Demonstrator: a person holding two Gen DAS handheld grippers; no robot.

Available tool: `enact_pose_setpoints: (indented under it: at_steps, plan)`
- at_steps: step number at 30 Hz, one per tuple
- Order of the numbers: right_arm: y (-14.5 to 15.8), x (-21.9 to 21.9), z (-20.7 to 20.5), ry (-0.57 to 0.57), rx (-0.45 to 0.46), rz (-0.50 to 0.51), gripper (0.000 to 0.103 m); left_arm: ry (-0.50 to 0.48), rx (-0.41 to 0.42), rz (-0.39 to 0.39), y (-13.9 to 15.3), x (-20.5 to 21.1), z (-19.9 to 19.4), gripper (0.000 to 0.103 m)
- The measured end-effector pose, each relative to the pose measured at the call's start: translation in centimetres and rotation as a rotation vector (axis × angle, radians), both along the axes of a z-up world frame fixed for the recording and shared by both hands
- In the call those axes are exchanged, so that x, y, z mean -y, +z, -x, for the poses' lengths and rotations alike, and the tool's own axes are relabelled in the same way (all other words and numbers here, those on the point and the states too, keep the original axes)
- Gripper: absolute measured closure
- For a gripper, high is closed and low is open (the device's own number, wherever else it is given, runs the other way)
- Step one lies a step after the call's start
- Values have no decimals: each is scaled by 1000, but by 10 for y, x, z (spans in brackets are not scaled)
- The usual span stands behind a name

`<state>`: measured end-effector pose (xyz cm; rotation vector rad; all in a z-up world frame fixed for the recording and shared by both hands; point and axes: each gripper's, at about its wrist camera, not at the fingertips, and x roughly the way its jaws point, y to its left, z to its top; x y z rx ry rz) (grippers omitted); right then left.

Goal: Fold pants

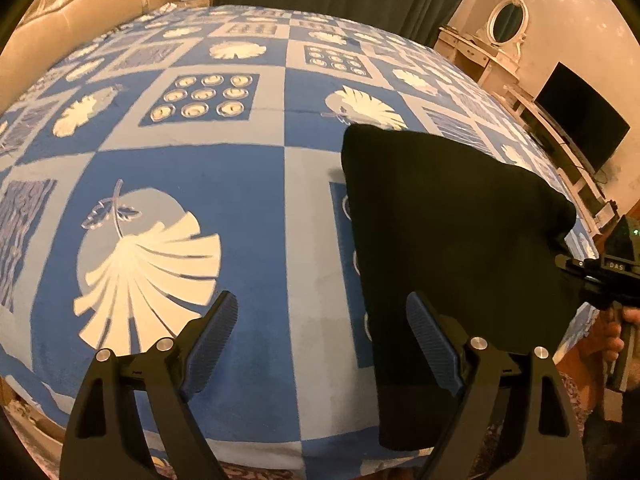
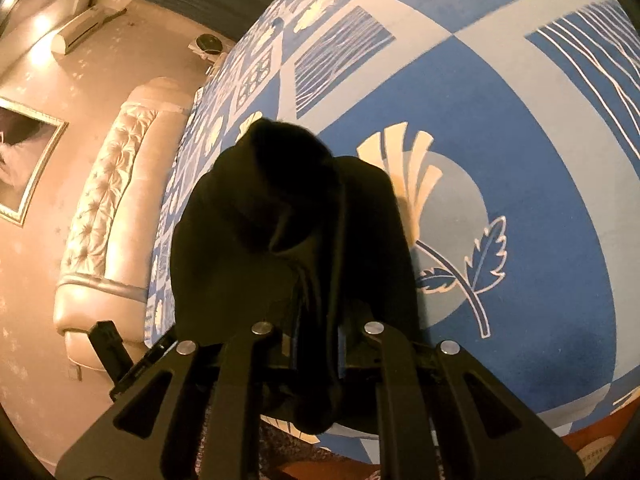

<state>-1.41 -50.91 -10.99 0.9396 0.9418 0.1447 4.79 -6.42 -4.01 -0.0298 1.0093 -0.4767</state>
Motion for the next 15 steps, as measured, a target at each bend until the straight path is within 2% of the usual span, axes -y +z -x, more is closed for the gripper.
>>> enact_pose_setpoints:
  at_steps: [4, 8, 10, 12, 13, 15]
  plan:
    - [-3, 9, 5, -4, -8, -47, 87, 26, -69, 67, -9, -7, -3, 18]
    - [-2, 18, 13, -36, -11, -82, 72, 66, -146, 144, -17, -17, -6, 18]
    - [-1, 21, 17, -45, -14, -87, 61, 92, -166, 162, -20, -22, -6, 18]
    - [3, 22, 21, -54, -6, -91, 40, 98, -175, 170, -21, -24, -5, 18]
    - [4, 22, 22, -64, -13, -75, 33, 99, -178, 173, -21, -24, -4, 18]
    - [7, 23, 27, -80, -34, -17, 29, 99, -179, 173, -21, -24, -2, 18]
